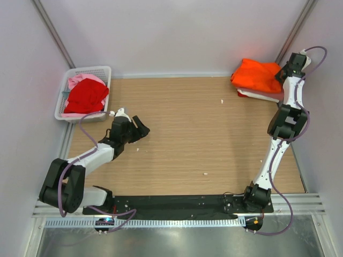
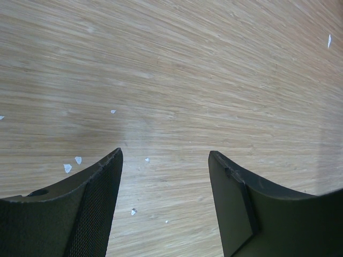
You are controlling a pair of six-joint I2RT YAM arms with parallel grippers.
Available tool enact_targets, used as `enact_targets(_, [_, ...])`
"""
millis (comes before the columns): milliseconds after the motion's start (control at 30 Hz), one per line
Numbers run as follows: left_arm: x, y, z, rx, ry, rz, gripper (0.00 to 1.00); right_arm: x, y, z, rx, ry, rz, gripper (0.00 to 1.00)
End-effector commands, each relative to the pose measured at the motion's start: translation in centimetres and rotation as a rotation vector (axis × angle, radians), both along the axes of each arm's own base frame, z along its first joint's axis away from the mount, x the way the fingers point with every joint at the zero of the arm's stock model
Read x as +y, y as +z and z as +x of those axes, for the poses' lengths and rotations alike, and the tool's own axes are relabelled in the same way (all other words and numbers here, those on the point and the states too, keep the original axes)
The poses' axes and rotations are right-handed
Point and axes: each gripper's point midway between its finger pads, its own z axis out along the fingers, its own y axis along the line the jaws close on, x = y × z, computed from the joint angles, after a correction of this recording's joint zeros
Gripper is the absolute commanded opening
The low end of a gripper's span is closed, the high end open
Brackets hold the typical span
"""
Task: Fold and stack the t-shirts
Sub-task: Neatly place the folded tshirt to the corner
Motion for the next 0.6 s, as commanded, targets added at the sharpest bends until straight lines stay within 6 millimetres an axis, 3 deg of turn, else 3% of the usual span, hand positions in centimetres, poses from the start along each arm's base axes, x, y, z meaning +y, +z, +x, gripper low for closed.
enact_targets(0, [-0.1, 1.9, 0.8, -0.079, 0.017, -0.022, 0.66, -7.0, 9.6, -3.2, -0.131, -0.231, -0.173, 0.02])
enact_targets(100, [-0.1, 1.9, 0.8, -0.077, 0.017, -0.024, 0.66, -7.4, 10.3, -2.9, -0.149, -0.24, -0.19, 0.02])
enact_targets(567, [0.0, 2.1, 0.8, -0.084, 0.019, -0.025, 0.66, -8.8, 9.5, -2.9, -0.126, -0.311, -0.287, 0.02])
